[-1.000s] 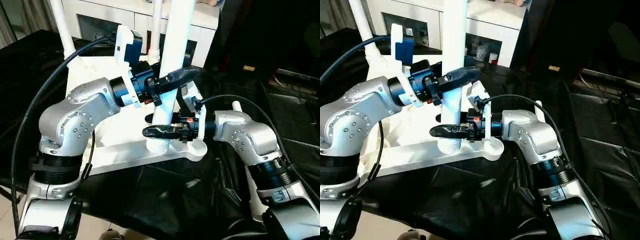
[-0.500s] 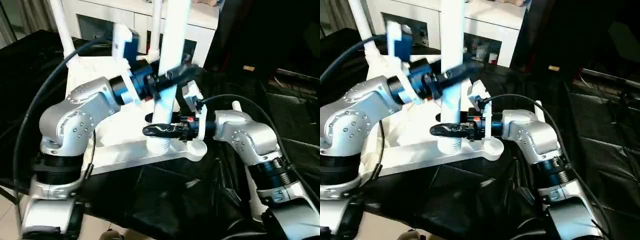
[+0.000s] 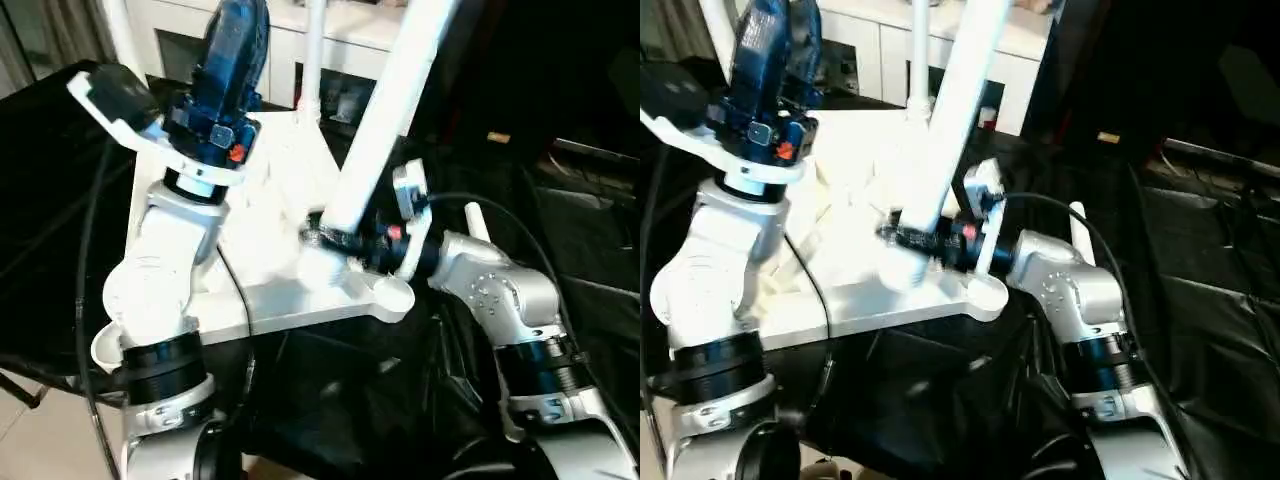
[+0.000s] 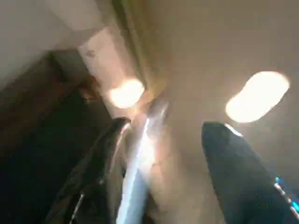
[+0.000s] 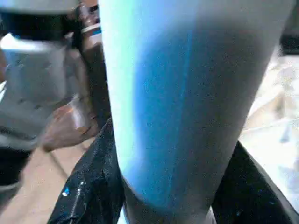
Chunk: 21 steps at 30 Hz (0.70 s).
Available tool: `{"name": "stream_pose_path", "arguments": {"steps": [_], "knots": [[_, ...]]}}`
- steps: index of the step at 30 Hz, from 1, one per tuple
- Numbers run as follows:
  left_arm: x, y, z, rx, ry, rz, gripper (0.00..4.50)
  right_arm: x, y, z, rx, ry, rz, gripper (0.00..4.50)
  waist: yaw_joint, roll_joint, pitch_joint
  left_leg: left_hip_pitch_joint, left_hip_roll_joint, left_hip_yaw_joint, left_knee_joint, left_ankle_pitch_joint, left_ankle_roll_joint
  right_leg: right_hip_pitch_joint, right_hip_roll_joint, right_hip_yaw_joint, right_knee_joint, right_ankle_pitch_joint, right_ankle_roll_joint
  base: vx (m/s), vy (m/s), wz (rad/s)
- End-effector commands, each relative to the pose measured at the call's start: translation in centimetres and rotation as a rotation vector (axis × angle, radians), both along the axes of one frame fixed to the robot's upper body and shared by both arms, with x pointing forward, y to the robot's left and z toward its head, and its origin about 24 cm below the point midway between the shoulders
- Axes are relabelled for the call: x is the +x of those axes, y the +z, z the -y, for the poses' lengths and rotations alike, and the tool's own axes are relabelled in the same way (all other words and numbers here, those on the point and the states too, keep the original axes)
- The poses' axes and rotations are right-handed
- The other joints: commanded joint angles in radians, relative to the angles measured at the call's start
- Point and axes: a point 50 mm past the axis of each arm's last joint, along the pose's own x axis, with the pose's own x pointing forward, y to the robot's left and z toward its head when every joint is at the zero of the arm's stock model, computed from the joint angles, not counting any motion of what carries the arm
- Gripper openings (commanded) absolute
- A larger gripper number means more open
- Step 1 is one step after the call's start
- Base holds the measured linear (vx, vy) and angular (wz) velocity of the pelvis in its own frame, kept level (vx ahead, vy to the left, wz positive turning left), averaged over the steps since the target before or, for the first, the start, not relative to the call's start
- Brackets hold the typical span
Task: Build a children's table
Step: Pick table leg
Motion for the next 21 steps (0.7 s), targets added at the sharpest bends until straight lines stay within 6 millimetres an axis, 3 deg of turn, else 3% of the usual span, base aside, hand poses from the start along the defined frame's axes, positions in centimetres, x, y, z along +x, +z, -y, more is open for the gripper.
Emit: {"name": "stream_pose_path", "arguments": {"steps": [1,2,5,7,8,9,11,14,16,19,21], "knots": [[1.2,-2.9,0.2,0.329,0.184,-0.119,2.74,1.0,0.1,2.2,-0.066,-0.207,0.049,1.88,-0.005,0.024,-0.079,0.007,0.021,-0.006,-0.088,-0.174,-0.022,0.064,-0.060,0.039,-0.096,-0.441,0.002,0.000,0.000,0.00],[1.3,-4.1,0.0,0.482,0.246,-0.134,2.74,1.0,0.0,2.6,-0.095,-0.260,0.066,1.88,-0.006,0.022,-0.080,0.007,0.015,-0.001,-0.083,-0.166,-0.028,0.066,-0.063,0.040,-0.098,-0.460,0.022,0.000,0.000,0.00],[-0.2,-7.8,-0.1,0.887,0.234,-0.046,2.74,0.2,-0.3,3.5,-0.157,-0.315,0.098,1.88,-0.003,0.029,-0.084,0.006,0.022,-0.004,-0.089,-0.139,-0.027,0.065,-0.063,0.046,-0.086,-0.392,0.010,0.000,0.000,0.00],[-0.8,-8.7,0.2,0.974,0.210,-0.021,2.74,-0.1,-0.6,3.8,-0.182,-0.323,0.105,1.88,-0.003,0.032,-0.088,0.007,0.024,-0.001,-0.087,-0.110,-0.021,0.065,-0.062,0.049,-0.074,-0.273,-0.054,0.000,0.000,0.00],[-1.5,-9.5,0.7,1.012,0.173,0.005,2.74,-0.4,-0.8,4.2,-0.208,-0.346,0.117,1.88,-0.004,0.033,-0.086,0.006,0.024,0.000,-0.088,-0.111,-0.025,0.065,-0.063,0.049,-0.071,-0.256,-0.073,0.000,0.000,0.00],[-2.1,-10.1,1.3,1.033,0.148,0.039,2.74,-0.7,-1.1,4.5,-0.223,-0.367,0.120,1.88,-0.003,0.023,-0.086,0.005,0.024,0.003,-0.087,-0.114,-0.028,0.068,-0.064,0.050,-0.071,-0.242,-0.095,0.000,0.000,0.00],[-3.1,-11.3,2.2,1.058,0.072,0.061,2.74,-1.2,-1.3,5.1,-0.208,-0.417,0.114,1.88,-0.002,0.025,-0.080,0.003,0.024,0.004,-0.090,-0.140,-0.027,0.069,-0.067,0.054,-0.076,-0.270,-0.098,0.000,0.000,0.00],[-4.0,-13.1,3.4,1.113,-0.001,0.069,2.74,-1.6,-1.7,5.8,-0.204,-0.480,0.122,1.88,-0.007,0.018,-0.075,0.004,0.021,0.008,-0.092,-0.195,-0.026,0.064,-0.068,0.054,-0.092,-0.407,-0.059,0.000,0.000,0.00],[-4.1,-14.8,4.3,1.200,-0.025,0.097,2.74,-1.9,-2.2,6.1,-0.211,-0.506,0.108,1.88,-0.013,0.015,-0.073,0.007,0.018,0.008,-0.090,-0.219,-0.020,0.057,-0.066,0.052,-0.107,-0.505,-0.006,0.000,0.000,0.00],[-3.9,-15.6,4.5,1.252,-0.031,0.116,2.74,-2.2,-2.5,6.2,-0.238,-0.512,0.110,1.88,-0.017,0.014,-0.073,0.006,0.013,0.007,-0.087,-0.230,-0.013,0.053,-0.067,0.048,-0.119,-0.574,0.030,0.000,0.000,0.00],[-3.3,-16.1,4.4,1.300,0.009,0.122,2.74,-2.5,-2.8,6.1,-0.257,-0.505,0.112,1.88,-0.029,0.020,-0.074,0.005,0.010,0.004,-0.085,-0.247,-0.012,0.052,-0.064,0.041,-0.126,-0.597,0.044,0.000,0.000,0.00]]}}
